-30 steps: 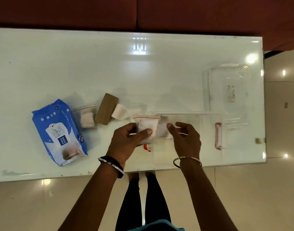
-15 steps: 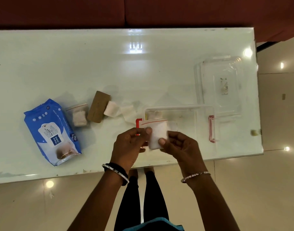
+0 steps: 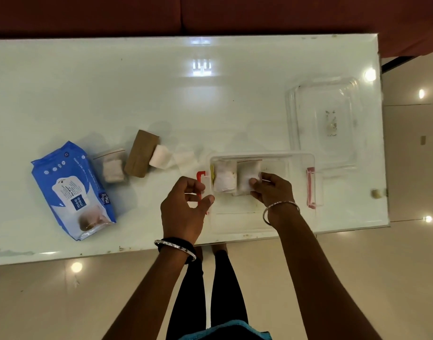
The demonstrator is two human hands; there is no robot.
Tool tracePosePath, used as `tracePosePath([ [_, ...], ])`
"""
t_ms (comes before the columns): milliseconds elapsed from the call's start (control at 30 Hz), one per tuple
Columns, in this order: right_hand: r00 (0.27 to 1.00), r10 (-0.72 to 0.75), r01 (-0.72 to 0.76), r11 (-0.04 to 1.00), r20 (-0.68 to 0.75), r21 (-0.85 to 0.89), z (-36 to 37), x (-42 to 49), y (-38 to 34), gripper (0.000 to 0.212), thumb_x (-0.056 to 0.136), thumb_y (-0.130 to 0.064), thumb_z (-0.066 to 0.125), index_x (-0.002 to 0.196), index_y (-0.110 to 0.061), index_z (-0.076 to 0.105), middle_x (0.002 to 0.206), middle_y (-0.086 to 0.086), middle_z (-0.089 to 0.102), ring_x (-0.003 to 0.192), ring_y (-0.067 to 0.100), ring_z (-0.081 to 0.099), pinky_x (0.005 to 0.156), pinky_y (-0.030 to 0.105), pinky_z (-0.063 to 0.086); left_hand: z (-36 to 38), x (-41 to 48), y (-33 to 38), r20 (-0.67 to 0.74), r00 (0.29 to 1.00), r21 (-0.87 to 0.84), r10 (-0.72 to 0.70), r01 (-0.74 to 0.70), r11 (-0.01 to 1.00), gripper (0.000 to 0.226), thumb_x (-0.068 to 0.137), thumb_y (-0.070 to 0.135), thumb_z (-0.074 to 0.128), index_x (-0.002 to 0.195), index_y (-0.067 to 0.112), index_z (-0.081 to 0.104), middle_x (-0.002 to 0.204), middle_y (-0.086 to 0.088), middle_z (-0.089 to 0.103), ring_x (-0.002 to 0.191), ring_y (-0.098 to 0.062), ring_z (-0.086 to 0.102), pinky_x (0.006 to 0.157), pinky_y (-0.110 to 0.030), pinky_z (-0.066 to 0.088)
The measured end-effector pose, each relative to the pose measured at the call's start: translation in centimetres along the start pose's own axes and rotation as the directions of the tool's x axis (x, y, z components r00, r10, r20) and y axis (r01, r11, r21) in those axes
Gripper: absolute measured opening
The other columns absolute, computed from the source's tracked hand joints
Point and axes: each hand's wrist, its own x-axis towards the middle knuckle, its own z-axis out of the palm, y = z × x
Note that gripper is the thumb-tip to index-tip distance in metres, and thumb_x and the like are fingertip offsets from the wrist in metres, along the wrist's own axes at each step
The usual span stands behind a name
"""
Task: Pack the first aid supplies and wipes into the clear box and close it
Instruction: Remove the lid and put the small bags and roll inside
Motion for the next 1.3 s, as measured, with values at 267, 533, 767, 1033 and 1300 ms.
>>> tracePosePath([
  [267, 0.996, -0.053, 0.037, 0.979, -0.075, -0.203, 0.9, -0.5, 0.2, 0.046, 0.075, -0.017, 0.085, 0.117, -0.009, 0.069, 0.106, 0.018, 0.072, 0.101, 0.034, 0.07, 0.096, 0.047, 0.054, 0.0, 0.3, -0.4, 0.024, 0.999, -0.134, -0.047, 0.05, 0.99, 0.026, 0.073, 0.008, 0.08, 0.088, 0.014, 0.059, 0.085, 0.004, 0.073, 0.069, -0.008, 0.069, 0.048, -0.013, 0.052],
  [533, 0.897, -0.365, 0.192, 0.829, -0.249, -0.525, 1.0, -4.0, -2.4, 0.032, 0.078, -0.021, 0.078, 0.108, -0.014, 0.069, 0.095, 0.006, 0.07, 0.087, 0.022, 0.066, 0.089, 0.035, 0.051, -2.2, 1.4, -1.9, -0.114, 0.993, -0.121, -0.026, 0.013, 0.993, 0.004, 0.089, 0.02, 0.066, 0.088, 0.016, 0.066, 0.086, 0.005, 0.071, 0.082, -0.013, 0.068, 0.073, -0.044, 0.06],
  [767, 0.662, -0.736, 0.608, 0.638, -0.141, -0.473, 5.8, -8.2, -4.3, 0.015, 0.081, -0.001, 0.064, 0.089, -0.012, 0.07, 0.083, 0.0, 0.067, 0.071, 0.005, 0.06, 0.072, 0.028, 0.054, -6.4, 5.9, -3.5, -0.381, 0.921, 0.091, 0.085, -0.055, 0.994, 0.01, 0.088, 0.01, 0.061, 0.095, 0.01, 0.067, 0.092, -0.003, 0.071, 0.083, -0.018, 0.066, 0.068, -0.015, 0.052],
  [1033, 0.66, -0.751, 0.681, 0.598, 0.001, -0.423, 10.3, -9.9, -4.3, 0.016, 0.083, -0.003, 0.067, 0.088, -0.018, 0.07, 0.085, -0.001, 0.07, 0.073, 0.0, 0.062, 0.07, 0.021, 0.052, -6.6, 11.3, -3.0, -0.3, 0.937, 0.419, 0.178, -0.038, 0.907, 0.031, 0.092, 0.021, 0.052, 0.118, 0.007, 0.06, 0.113, -0.014, 0.066, 0.105, -0.031, 0.061, 0.087, -0.039, 0.046],
  [1300, 0.663, -0.741, 0.7, 0.564, 0.105, -0.437, 12.0, -9.7, -3.5, 0.015, 0.083, -0.002, 0.068, 0.089, -0.015, 0.071, 0.086, 0.001, 0.071, 0.074, 0.008, 0.065, 0.069, 0.013, 0.049, -6.8, 14.7, -3.1, -0.118, 0.991, 0.586, 0.057, 0.023, 0.81, 0.042, 0.086, 0.037, 0.064, 0.116, 0.009, 0.057, 0.117, -0.013, 0.061, 0.111, -0.032, 0.056, 0.088, -0.041, 0.047],
])
